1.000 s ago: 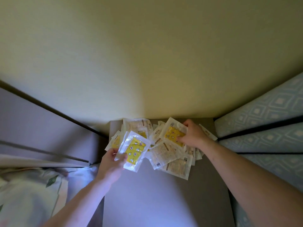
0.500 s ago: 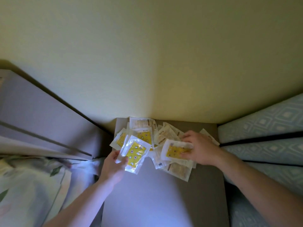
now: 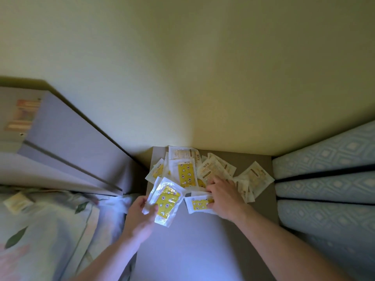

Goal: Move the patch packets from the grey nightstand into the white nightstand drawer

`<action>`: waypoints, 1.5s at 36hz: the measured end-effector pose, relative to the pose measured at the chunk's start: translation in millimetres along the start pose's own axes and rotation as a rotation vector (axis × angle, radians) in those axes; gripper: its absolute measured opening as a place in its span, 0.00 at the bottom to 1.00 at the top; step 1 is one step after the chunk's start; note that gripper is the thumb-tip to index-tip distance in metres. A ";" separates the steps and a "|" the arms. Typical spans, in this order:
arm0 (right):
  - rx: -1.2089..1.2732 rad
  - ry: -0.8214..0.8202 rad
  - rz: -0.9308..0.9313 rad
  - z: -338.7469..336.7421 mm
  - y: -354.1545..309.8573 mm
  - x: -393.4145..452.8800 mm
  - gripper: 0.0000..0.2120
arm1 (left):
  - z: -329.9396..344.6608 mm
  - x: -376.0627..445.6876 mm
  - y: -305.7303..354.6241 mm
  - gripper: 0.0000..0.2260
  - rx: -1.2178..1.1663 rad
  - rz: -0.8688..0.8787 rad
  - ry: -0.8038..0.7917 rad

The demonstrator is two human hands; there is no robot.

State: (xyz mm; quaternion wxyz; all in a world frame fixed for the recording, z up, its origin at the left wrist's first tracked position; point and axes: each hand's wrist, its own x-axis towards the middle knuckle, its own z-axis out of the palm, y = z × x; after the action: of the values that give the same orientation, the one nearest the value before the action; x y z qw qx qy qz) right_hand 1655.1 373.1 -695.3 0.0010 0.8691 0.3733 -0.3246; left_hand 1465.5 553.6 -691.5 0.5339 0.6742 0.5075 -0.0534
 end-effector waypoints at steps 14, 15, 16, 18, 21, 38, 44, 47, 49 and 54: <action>0.968 0.145 0.536 -14.9 -56.9 -158.0 0.10 | -69.0 -110.7 11.4 0.04 0.121 0.039 -0.021; 0.992 0.159 0.558 -20.9 -64.7 -175.9 0.10 | -75.2 -124.3 15.1 0.04 0.124 0.041 -0.026; 0.995 0.171 0.580 -25.3 -70.9 -192.9 0.10 | -81.0 -138.2 18.7 0.04 0.118 0.047 -0.030; 1.011 0.209 0.608 -33.1 -82.5 -225.8 0.11 | -90.9 -165.9 25.3 0.05 0.075 0.060 -0.040; 1.068 0.268 0.627 -42.7 -97.6 -269.0 0.13 | -101.7 -204.3 32.1 0.06 -0.038 0.076 -0.023; 1.292 0.205 0.248 -63.0 -124.1 -388.8 0.13 | -114.4 -417.0 4.7 0.06 -0.301 0.075 0.218; 1.245 0.099 0.113 -54.2 -157.7 -435.4 0.10 | -123.8 -499.3 -35.7 0.07 -0.379 0.009 0.325; 1.186 0.048 0.038 -43.5 -177.8 -456.9 0.12 | -136.0 -538.9 -59.5 0.06 -0.426 -0.015 0.403; 1.149 0.018 -0.012 -36.7 -193.7 -472.7 0.11 | -144.3 -565.5 -77.0 0.06 -0.457 -0.024 0.470; 1.063 -0.083 -0.165 -11.5 -241.6 -517.2 0.09 | -162.7 -636.5 -129.8 0.05 -0.547 -0.071 0.625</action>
State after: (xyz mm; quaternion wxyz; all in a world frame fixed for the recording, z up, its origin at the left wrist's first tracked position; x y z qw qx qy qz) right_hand 1240.6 214.9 -335.9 -0.4499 0.7038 0.2243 -0.5019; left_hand 987.8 269.2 -318.2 0.5115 0.4736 0.6633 0.2721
